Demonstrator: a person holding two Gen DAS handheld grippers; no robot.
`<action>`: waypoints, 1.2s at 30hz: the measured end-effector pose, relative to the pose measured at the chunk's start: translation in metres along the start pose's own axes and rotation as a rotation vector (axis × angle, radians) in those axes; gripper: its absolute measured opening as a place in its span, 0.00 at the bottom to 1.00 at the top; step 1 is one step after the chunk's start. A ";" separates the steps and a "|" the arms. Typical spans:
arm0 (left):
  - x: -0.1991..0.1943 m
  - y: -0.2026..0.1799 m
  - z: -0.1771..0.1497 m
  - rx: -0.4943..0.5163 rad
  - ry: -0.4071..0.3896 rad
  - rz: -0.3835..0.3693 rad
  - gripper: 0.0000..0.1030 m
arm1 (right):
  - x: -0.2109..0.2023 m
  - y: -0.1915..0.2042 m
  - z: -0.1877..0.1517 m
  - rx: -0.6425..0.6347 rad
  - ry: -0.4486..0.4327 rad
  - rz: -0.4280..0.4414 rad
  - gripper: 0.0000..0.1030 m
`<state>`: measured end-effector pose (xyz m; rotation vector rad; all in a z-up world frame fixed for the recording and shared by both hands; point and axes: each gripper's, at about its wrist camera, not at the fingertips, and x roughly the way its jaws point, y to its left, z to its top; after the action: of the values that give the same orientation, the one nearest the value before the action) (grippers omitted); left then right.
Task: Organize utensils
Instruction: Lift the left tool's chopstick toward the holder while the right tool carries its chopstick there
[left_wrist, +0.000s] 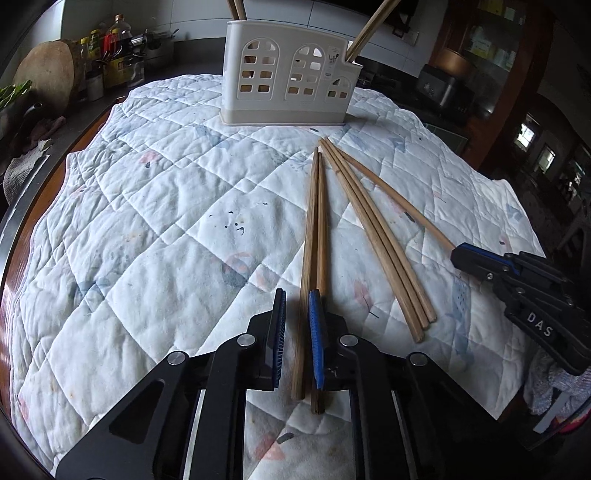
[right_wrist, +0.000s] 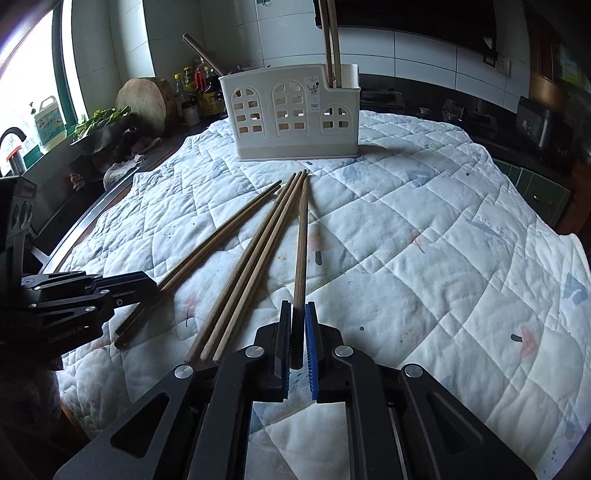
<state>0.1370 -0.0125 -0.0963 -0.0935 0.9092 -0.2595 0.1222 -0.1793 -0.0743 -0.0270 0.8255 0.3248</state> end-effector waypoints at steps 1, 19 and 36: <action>0.001 0.000 0.000 0.000 0.003 -0.004 0.12 | -0.002 -0.001 0.001 0.000 -0.006 0.000 0.07; 0.006 -0.014 -0.006 0.065 -0.012 0.052 0.10 | -0.040 -0.005 0.021 -0.012 -0.104 -0.005 0.07; -0.055 -0.007 0.039 0.059 -0.170 0.002 0.05 | -0.072 -0.017 0.074 -0.051 -0.188 0.012 0.07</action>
<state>0.1345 -0.0061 -0.0286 -0.0592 0.7326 -0.2718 0.1350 -0.2040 0.0271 -0.0386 0.6314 0.3536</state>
